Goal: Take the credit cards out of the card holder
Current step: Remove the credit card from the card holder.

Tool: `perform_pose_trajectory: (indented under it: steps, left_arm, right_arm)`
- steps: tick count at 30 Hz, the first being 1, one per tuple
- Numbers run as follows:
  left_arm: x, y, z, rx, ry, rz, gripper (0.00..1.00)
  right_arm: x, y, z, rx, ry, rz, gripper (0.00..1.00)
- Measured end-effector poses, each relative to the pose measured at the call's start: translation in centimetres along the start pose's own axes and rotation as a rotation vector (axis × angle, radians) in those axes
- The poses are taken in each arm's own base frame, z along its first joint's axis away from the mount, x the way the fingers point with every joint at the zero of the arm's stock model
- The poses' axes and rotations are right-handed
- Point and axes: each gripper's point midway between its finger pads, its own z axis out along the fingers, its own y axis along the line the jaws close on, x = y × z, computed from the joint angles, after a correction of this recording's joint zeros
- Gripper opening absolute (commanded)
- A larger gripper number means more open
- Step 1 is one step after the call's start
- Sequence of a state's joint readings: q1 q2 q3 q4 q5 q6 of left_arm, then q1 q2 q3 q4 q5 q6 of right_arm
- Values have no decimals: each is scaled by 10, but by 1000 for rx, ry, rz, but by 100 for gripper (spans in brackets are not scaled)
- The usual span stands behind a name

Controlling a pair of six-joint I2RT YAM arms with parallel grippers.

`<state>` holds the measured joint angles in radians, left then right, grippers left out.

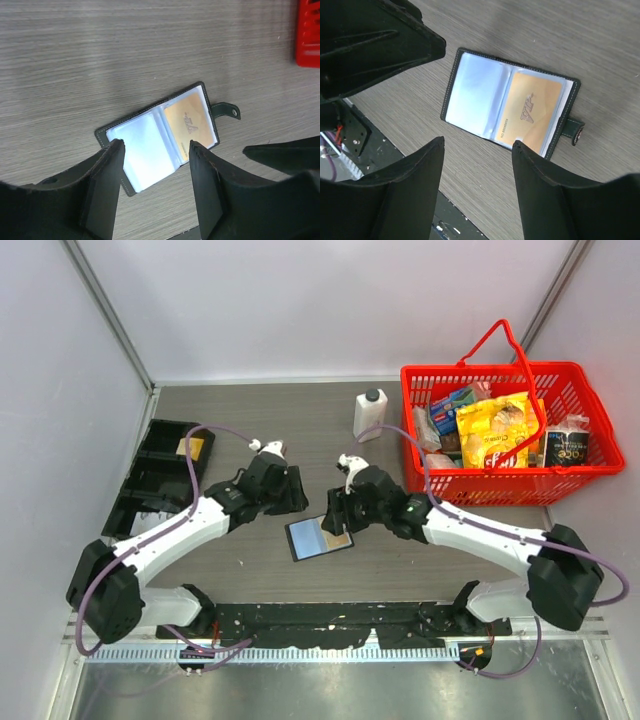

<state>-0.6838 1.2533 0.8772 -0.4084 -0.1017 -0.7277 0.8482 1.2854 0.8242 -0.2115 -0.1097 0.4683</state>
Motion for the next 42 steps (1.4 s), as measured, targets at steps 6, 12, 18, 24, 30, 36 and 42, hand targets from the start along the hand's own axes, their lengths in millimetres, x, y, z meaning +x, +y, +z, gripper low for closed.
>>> perform_pose_trajectory:
  steps: [6, 12, 18, 24, 30, 36, 42]
  left_arm:
    - [28, -5, 24, 4, 100, 8, 47]
    - [62, -1, 41, -3, 235, 45, 41]
    - [93, 12, 49, -51, 362, 109, 41]
    - [95, 14, 50, -87, 416, 164, 40]
    - [99, 30, 48, -157, 453, 218, 34]
    - [101, 34, 48, -177, 471, 228, 30]
    - [101, 34, 48, -180, 475, 231, 29]
  right_arm:
    - [30, -12, 28, 71, 90, 31, 54]
    - [47, -30, 42, 157, 130, 68, 52]
    - [54, -45, 49, 228, 137, 80, 52]
    - [66, -58, 55, 280, 160, 81, 52]
    - [66, -58, 55, 277, 159, 80, 52]
    - [67, -58, 55, 268, 163, 68, 48]
    - [66, -55, 56, 247, 157, 64, 45]
